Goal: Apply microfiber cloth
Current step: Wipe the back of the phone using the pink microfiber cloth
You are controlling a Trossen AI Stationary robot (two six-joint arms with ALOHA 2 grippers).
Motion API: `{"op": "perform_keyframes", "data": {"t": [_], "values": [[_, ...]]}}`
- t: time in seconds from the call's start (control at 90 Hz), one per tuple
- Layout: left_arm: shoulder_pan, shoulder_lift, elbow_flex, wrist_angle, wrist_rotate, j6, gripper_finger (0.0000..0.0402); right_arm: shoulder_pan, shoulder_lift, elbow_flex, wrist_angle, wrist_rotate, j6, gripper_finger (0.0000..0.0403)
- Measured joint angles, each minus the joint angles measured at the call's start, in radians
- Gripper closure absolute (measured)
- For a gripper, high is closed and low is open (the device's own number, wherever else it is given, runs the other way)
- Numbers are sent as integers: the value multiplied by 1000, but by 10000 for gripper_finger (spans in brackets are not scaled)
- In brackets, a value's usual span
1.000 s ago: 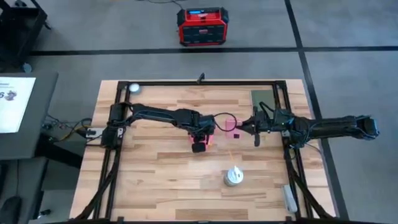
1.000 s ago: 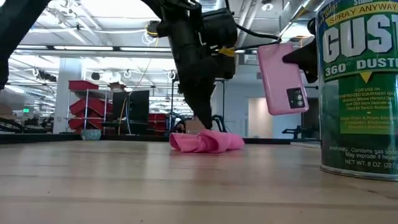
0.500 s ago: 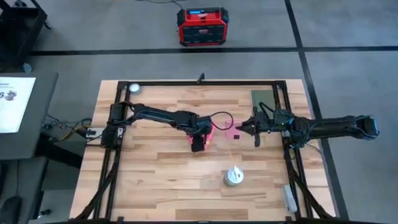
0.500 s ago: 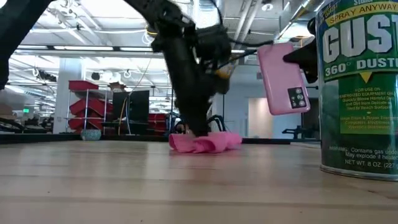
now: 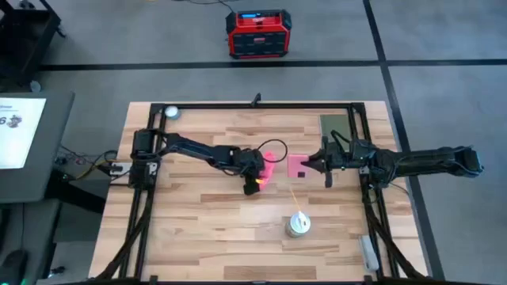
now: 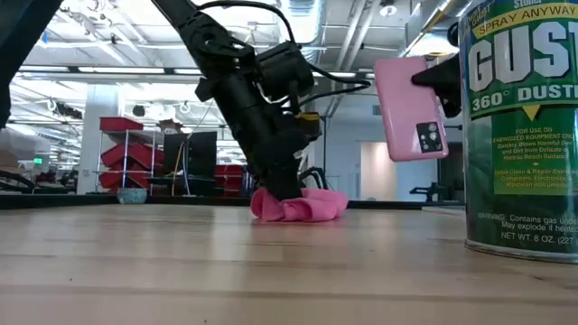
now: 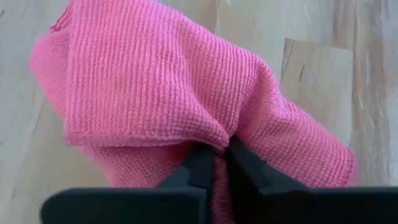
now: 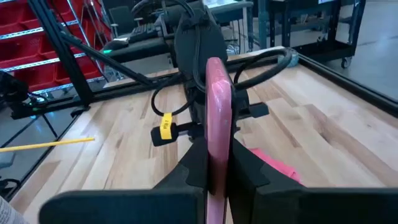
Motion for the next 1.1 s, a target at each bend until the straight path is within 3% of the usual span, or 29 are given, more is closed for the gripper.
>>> {"op": "perform_keyframes", "data": {"t": [0.167, 0.433, 0.567, 0.8, 1.1], "values": [[-21, -120, -13, -75, -42, 40, 400, -1, 0, 0, -27, 57, -1, 391], [-107, -418, -6, -7, -141, 45, 401, -1, 11, 1, -8, 176, 27, 391], [-149, -526, -1, 54, -216, 64, 402, -2, 57, 0, 121, 197, 41, 391], [-201, -540, -2, 144, -297, 121, 402, -8, 233, 20, 408, 209, 60, 391], [-218, -486, -1, 274, -337, 151, 401, -24, 479, 200, 530, 209, 22, 391]]}}
